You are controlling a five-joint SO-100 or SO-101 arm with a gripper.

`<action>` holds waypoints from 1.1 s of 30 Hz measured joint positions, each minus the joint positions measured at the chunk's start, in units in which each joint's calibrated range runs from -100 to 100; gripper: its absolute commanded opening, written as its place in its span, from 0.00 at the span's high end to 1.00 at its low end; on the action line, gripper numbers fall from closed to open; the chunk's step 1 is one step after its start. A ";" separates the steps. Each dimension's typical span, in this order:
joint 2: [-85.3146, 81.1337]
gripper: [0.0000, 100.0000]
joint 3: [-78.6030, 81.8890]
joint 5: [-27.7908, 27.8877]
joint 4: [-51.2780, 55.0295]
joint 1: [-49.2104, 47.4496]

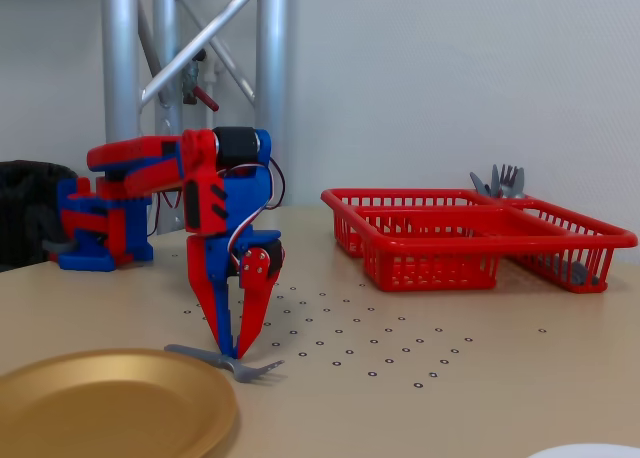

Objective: Push the fork on the left side of the plate

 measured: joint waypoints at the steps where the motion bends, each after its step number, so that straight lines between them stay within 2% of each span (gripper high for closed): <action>1: 0.00 1.00 0.00 0.00 0.00 0.00; 9: -1.39 1.00 3.07 0.20 -0.56 0.09; 15: -11.27 1.00 18.44 -3.42 -0.40 0.09; 17: -19.93 1.00 29.39 -6.64 -6.33 0.00; 21: -45.10 1.00 58.95 -11.62 -25.24 -0.91; 29: -87.75 1.00 112.03 -14.26 -48.72 -5.28; 33: -106.86 1.00 134.18 -15.87 -55.05 -5.83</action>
